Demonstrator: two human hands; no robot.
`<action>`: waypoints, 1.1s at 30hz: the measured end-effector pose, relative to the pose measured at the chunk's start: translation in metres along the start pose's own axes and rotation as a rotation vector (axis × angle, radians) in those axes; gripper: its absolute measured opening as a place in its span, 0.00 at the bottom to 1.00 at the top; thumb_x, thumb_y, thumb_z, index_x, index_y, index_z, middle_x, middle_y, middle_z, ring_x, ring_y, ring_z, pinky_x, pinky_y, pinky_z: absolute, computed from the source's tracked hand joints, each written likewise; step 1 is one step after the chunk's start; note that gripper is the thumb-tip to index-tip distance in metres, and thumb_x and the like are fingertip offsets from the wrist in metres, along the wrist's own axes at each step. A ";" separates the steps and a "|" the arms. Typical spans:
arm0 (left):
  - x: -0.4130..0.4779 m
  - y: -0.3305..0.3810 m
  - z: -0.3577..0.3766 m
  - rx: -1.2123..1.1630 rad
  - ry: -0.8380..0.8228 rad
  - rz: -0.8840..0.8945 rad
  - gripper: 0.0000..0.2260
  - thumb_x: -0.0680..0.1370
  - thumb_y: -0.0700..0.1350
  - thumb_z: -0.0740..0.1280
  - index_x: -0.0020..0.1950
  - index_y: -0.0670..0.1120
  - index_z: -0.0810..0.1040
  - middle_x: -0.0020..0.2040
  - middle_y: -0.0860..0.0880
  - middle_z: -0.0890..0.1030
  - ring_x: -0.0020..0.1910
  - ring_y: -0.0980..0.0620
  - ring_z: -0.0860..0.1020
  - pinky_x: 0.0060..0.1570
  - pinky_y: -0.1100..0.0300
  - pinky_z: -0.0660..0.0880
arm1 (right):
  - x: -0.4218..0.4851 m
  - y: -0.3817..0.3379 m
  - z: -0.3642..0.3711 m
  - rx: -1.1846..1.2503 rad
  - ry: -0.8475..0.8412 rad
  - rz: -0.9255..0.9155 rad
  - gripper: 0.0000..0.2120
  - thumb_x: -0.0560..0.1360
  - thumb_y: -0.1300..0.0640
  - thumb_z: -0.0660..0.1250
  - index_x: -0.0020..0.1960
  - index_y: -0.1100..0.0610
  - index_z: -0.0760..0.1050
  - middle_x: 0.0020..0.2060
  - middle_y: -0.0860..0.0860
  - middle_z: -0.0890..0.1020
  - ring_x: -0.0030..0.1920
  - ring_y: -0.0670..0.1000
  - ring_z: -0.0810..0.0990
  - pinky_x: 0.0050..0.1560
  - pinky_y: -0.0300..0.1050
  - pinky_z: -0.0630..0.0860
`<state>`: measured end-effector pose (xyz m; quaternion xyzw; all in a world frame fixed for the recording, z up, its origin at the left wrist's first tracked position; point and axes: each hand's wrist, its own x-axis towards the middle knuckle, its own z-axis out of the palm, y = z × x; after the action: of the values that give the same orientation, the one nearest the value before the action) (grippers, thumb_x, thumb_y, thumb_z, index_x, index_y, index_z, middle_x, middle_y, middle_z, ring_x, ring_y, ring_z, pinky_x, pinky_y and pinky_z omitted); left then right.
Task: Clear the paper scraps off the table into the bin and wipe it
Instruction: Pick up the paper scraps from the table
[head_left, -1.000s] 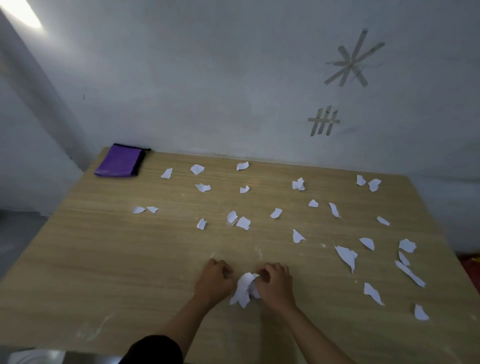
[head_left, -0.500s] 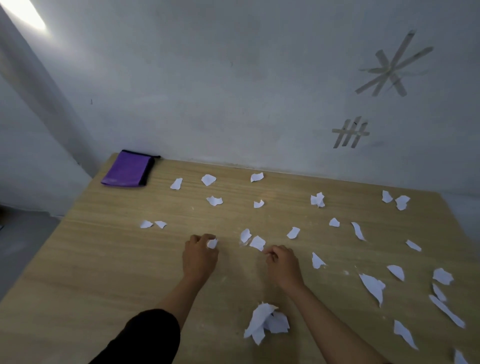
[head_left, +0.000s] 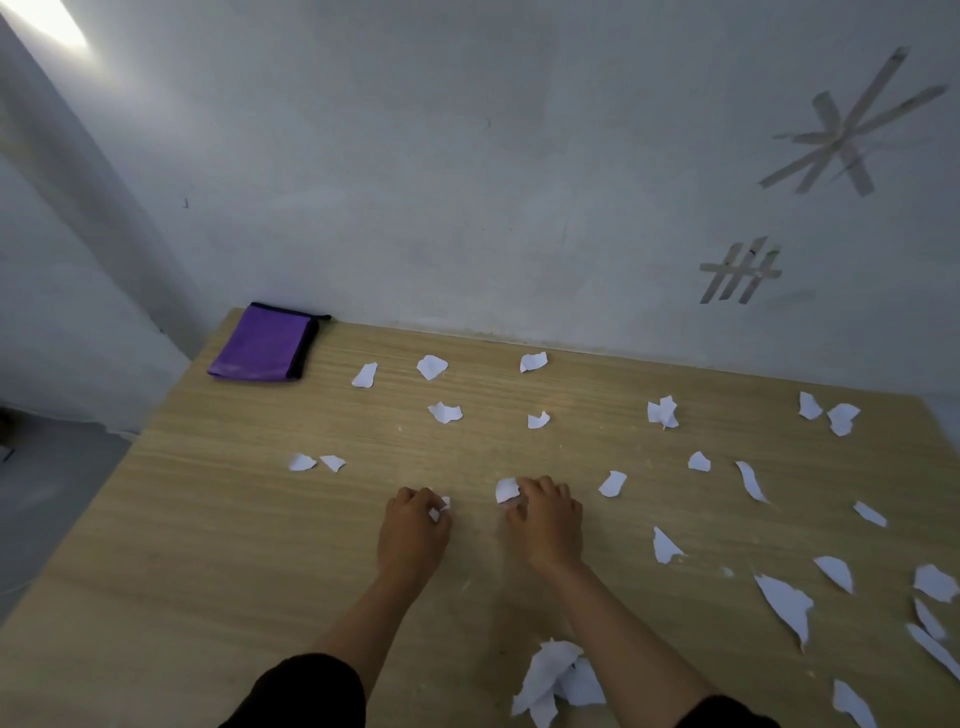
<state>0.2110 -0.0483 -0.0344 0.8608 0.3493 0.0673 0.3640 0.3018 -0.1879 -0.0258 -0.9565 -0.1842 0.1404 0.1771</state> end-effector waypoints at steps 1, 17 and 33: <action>0.000 -0.001 0.000 -0.009 0.000 0.000 0.05 0.75 0.45 0.67 0.44 0.44 0.79 0.45 0.49 0.74 0.50 0.48 0.73 0.47 0.57 0.73 | -0.001 -0.002 0.004 -0.004 0.027 0.022 0.17 0.77 0.51 0.58 0.65 0.50 0.69 0.60 0.48 0.75 0.62 0.51 0.68 0.61 0.47 0.63; 0.000 -0.012 0.000 -0.071 -0.040 0.075 0.07 0.75 0.47 0.68 0.40 0.46 0.78 0.40 0.52 0.75 0.45 0.48 0.75 0.45 0.54 0.75 | 0.012 -0.020 0.001 0.105 0.033 0.218 0.11 0.74 0.49 0.61 0.51 0.54 0.74 0.48 0.51 0.81 0.55 0.54 0.74 0.59 0.49 0.62; -0.004 0.002 -0.001 -0.409 -0.105 -0.073 0.03 0.73 0.44 0.71 0.44 0.45 0.80 0.38 0.52 0.82 0.38 0.56 0.79 0.35 0.75 0.70 | 0.021 0.003 -0.012 0.483 -0.022 0.113 0.02 0.72 0.61 0.68 0.44 0.58 0.79 0.42 0.51 0.78 0.43 0.50 0.77 0.41 0.39 0.69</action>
<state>0.2090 -0.0518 -0.0319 0.7583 0.3397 0.0784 0.5509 0.3251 -0.1854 -0.0199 -0.8936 -0.0936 0.2004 0.3906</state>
